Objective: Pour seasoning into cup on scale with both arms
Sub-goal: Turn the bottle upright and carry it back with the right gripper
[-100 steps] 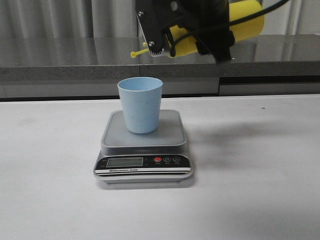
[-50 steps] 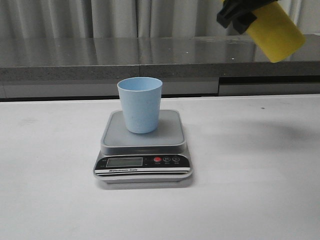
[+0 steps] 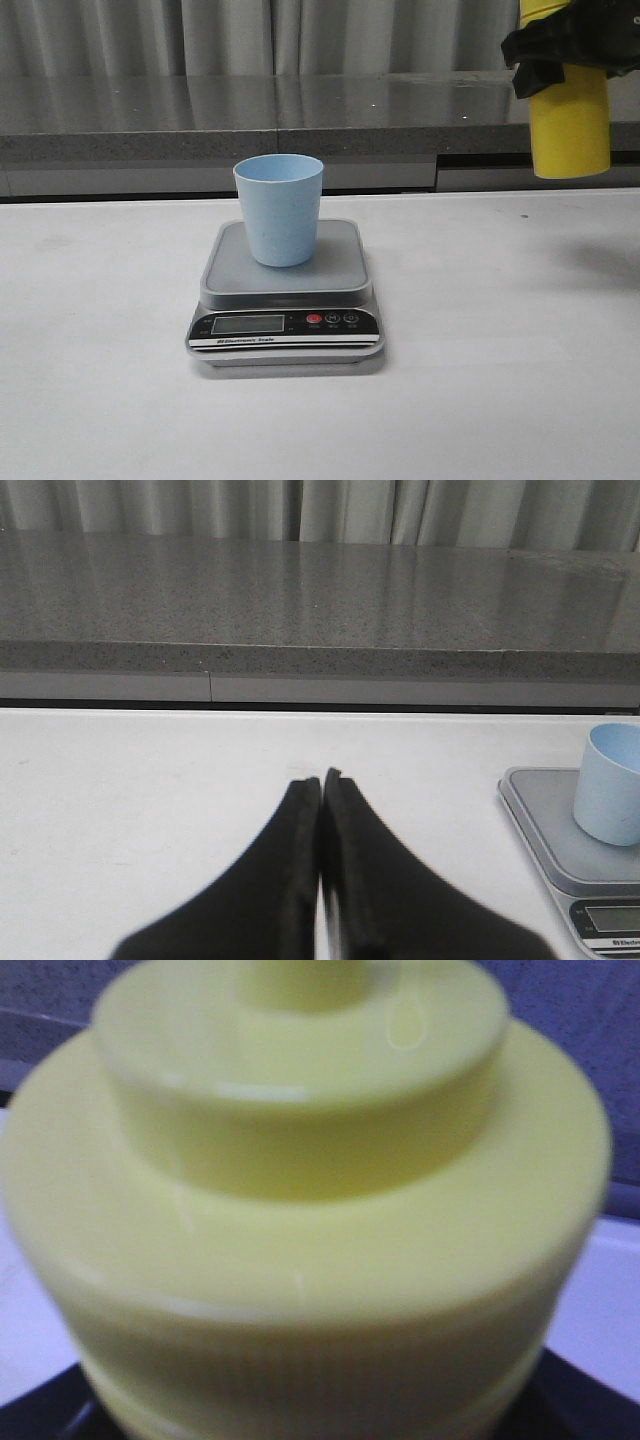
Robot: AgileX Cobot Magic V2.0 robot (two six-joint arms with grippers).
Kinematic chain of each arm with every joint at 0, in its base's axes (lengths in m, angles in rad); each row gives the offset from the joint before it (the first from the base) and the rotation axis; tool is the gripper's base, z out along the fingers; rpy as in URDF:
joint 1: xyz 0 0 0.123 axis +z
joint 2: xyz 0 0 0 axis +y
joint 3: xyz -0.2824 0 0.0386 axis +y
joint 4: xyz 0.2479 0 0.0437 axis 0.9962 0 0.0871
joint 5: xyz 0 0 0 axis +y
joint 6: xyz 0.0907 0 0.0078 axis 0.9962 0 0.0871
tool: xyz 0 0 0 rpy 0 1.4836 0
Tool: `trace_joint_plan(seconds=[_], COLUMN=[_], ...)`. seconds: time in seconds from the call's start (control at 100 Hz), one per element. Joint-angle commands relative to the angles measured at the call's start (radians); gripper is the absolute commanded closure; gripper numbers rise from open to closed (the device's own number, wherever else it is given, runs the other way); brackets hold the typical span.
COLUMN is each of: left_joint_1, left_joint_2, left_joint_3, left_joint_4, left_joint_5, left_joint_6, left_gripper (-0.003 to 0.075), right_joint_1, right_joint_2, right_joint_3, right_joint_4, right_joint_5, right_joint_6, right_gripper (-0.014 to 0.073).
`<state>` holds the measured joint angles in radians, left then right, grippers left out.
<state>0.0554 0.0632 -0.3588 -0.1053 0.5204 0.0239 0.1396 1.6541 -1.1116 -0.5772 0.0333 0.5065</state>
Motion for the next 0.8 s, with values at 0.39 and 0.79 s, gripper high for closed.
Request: trace_joint_plan(seconds=[0.39,0.79], left_joint_1=[0.003,0.003], left_joint_2=[0.014,0.014], left_joint_3=[-0.028,-0.028], left_joint_4=[-0.009,-0.009], left_joint_5=[-0.079,-0.079], left_joint_6=[-0.008,-0.008], left_gripper=[0.0741,0.0741], right_joint_1=[-0.062,-0.062], right_joint_2=[0.027,0.115], right_joint_3=[0.161,0.161], right_joint_4=[0.057,0.058], right_joint_5=[-0.459,-0.492], right_joint_6=[0.003,0.003], right_gripper=[0.0430,0.0349])
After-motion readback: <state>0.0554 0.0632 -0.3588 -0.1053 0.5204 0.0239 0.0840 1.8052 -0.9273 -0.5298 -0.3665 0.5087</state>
